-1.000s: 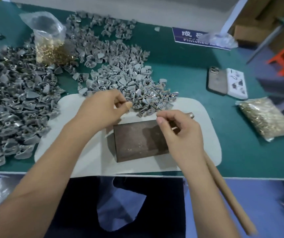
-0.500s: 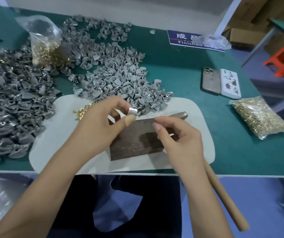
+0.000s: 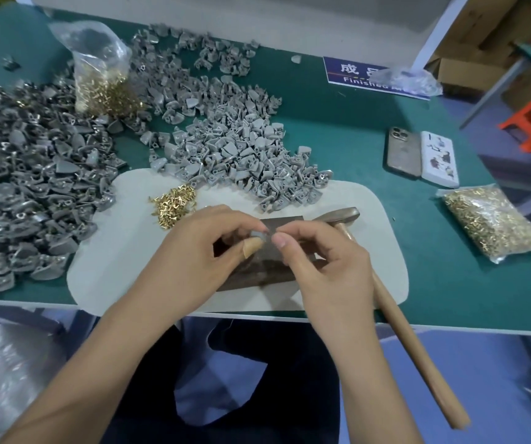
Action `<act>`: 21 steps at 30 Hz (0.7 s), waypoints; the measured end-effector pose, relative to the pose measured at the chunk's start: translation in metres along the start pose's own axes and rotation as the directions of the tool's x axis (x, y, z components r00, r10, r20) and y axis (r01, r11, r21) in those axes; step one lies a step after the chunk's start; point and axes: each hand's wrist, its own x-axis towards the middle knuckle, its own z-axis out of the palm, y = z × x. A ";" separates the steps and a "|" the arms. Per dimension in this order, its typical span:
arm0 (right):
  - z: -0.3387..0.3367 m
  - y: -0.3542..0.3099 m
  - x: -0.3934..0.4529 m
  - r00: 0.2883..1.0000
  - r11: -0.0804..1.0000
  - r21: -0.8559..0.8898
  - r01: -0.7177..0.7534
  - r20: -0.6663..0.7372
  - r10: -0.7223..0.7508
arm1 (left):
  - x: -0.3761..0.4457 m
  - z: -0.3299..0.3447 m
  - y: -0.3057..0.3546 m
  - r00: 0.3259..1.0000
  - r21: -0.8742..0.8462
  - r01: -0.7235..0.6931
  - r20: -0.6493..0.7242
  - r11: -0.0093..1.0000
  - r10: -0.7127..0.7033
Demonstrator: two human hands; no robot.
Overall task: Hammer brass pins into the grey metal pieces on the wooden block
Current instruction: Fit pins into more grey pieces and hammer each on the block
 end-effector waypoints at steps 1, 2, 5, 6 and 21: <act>-0.002 0.001 0.000 1.000 1.000 -0.021 -0.001 -0.017 0.000 | -0.003 -0.001 -0.001 1.000 0.029 -0.014 0.004 0.999 0.014; -0.005 0.003 0.000 0.999 1.000 -0.025 -0.016 -0.029 0.015 | -0.005 -0.002 -0.002 1.000 0.045 -0.030 0.005 0.999 0.029; -0.014 0.008 0.000 0.997 0.997 -0.037 -0.065 -0.044 0.063 | -0.012 -0.007 -0.004 0.998 0.082 -0.066 0.020 0.994 0.064; -0.016 0.009 0.000 0.997 0.996 -0.051 -0.071 -0.043 0.069 | -0.014 -0.009 -0.004 0.997 0.099 -0.073 0.035 0.992 0.070; -0.010 0.005 -0.005 0.994 0.990 -0.124 -0.075 -0.086 0.064 | 0.008 -0.023 -0.001 0.940 0.214 -0.173 0.327 0.961 0.096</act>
